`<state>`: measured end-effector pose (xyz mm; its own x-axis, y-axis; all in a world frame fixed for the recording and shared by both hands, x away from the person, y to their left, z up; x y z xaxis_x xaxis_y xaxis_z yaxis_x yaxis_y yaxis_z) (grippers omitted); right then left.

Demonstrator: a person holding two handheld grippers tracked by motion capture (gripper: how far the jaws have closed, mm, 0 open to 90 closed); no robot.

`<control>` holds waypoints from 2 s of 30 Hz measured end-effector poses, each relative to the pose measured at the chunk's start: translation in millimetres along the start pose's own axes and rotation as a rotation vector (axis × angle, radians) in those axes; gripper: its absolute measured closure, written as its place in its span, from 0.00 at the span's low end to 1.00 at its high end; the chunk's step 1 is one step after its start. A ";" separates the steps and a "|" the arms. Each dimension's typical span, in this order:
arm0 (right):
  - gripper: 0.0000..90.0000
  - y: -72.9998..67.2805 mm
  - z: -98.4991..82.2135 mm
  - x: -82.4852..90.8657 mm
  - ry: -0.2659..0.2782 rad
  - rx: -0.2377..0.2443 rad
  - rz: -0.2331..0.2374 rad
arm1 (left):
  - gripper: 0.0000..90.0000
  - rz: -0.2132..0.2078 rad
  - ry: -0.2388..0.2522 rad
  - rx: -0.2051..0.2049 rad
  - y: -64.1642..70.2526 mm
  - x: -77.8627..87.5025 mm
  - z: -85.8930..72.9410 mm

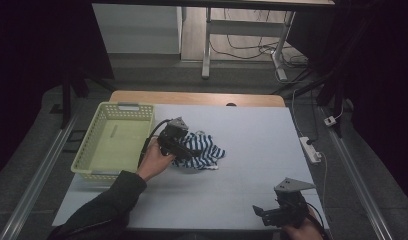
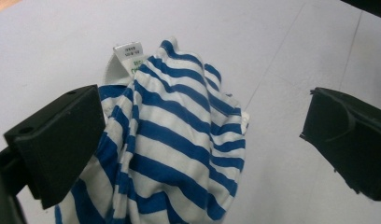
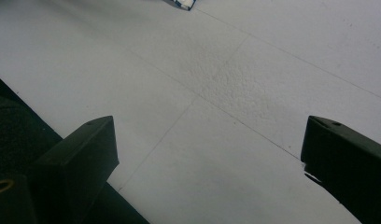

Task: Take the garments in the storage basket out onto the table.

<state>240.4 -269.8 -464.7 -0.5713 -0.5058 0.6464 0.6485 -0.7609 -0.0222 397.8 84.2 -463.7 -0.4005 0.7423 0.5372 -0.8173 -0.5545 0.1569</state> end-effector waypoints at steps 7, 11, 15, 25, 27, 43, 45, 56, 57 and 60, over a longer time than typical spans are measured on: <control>0.04 -0.1 0.0 -0.1 0.000 0.000 0.000 | 0.00 -0.009 -0.001 -0.002 1.9 6.7 -1.0; 0.04 0.1 0.0 0.0 0.001 0.000 0.000 | 0.00 -0.009 0.001 -0.004 3.2 12.0 -1.7; 0.04 0.1 0.0 0.1 0.001 -0.001 0.000 | 0.00 -0.009 0.011 0.001 4.4 18.8 -3.1; 0.04 0.1 0.1 0.0 0.001 -0.001 -0.001 | 0.00 -0.031 0.029 0.022 4.7 33.1 -9.2; 0.04 0.3 0.1 0.2 0.000 -0.002 0.000 | 0.00 -0.032 0.031 0.028 5.4 36.0 -11.0; 0.04 0.6 0.1 0.6 0.008 -0.014 -0.003 | 0.00 -0.037 0.067 0.076 9.3 66.1 -27.9; 0.04 0.8 0.2 0.6 0.008 -0.015 -0.003 | 0.00 -0.036 0.071 0.081 9.9 70.9 -31.2; 0.03 1.0 0.2 0.8 0.011 -0.016 -0.001 | 0.00 -0.020 0.106 0.131 14.1 106.3 -58.3; 0.03 0.9 0.2 0.8 0.011 -0.016 -0.001 | 0.00 -0.016 0.110 0.135 14.2 110.2 -60.7; 0.03 1.1 0.2 0.7 0.010 -0.016 -0.001 | 0.00 -0.015 0.125 0.154 13.6 121.4 -68.9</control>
<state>240.8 -270.9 -464.0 -0.5771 -0.5092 0.6385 0.6397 -0.7679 -0.0342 309.6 192.7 -453.4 -0.4445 0.7866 0.4286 -0.7545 -0.5866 0.2941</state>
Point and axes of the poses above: each handheld gripper's, and its own axes: x roughly backward along the jaws, z roughly out of its top, y roughly to its right, the point moved 1 cm from there along -x, roughly forward along the jaws, and after that the axes turned 8 degrees about y, right-handed, at the moved point
